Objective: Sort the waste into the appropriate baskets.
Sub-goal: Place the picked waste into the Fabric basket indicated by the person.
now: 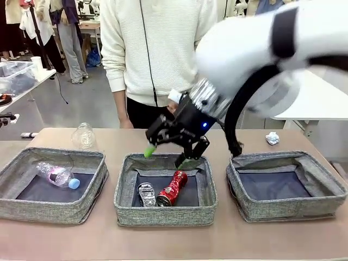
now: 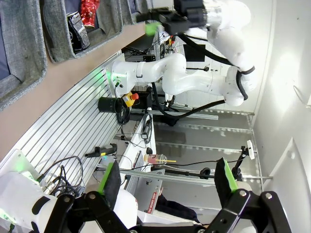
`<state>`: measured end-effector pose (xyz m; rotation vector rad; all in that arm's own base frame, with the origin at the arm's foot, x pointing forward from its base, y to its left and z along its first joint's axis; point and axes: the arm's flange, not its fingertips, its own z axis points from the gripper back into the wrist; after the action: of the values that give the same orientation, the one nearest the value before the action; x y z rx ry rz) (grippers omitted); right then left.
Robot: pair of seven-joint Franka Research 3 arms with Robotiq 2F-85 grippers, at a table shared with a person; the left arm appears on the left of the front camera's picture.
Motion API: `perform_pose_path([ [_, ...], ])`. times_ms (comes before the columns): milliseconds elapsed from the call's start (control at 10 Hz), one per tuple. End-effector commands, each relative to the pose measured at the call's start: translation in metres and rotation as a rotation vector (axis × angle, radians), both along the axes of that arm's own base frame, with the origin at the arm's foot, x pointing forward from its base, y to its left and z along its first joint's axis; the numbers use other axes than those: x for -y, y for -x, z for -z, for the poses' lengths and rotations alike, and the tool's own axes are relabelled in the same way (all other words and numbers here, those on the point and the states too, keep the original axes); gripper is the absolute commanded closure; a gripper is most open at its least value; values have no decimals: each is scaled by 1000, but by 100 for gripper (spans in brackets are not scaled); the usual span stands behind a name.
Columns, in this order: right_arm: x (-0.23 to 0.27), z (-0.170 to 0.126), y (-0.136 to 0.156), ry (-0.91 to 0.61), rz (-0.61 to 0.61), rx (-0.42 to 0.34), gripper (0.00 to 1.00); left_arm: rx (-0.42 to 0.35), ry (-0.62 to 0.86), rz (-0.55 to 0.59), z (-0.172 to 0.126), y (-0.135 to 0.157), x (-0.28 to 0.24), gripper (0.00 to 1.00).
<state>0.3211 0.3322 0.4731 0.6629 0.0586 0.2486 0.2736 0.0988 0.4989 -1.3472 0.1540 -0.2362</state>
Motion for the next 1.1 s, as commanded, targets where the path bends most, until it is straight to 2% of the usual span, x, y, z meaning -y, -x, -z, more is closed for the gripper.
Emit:
perform_pose_path([
  [0, 54, -25, 20, -257, -99, -342, 0, 5, 2, 0, -1, 1, 0, 0],
  [100, 87, -32, 26, -447, -72, -300, 0, 5, 2, 0, -1, 1, 0, 0],
  [200, 125, -27, 32, -545, -28, -297, 0, 5, 2, 0, -1, 1, 0, 0],
  [300, 163, -19, 41, -645, -150, -291, 0, 5, 2, 0, -1, 1, 0, 0],
  [400, 204, -14, 54, -704, -213, -256, 0, 5, 2, 0, -1, 1, 0, 0],
  [500, 241, -12, 64, -680, -109, -250, 0, 5, 2, 0, -1, 1, 0, 0],
  [600, 279, -12, 75, -640, 81, -221, 0, 5, 2, 0, -1, 1, 0, 0],
  [700, 314, -15, 89, -627, 154, -145, 0, 5, 2, 0, -1, 1, 0, 0],
  [800, 348, -18, 103, -594, 243, -116, 0, 5, 2, 0, -1, 1, 0, 0],
  [1000, 378, -3, 113, -557, 447, -129, 0, 5, 2, 0, -1, 1, 0, 0],
])
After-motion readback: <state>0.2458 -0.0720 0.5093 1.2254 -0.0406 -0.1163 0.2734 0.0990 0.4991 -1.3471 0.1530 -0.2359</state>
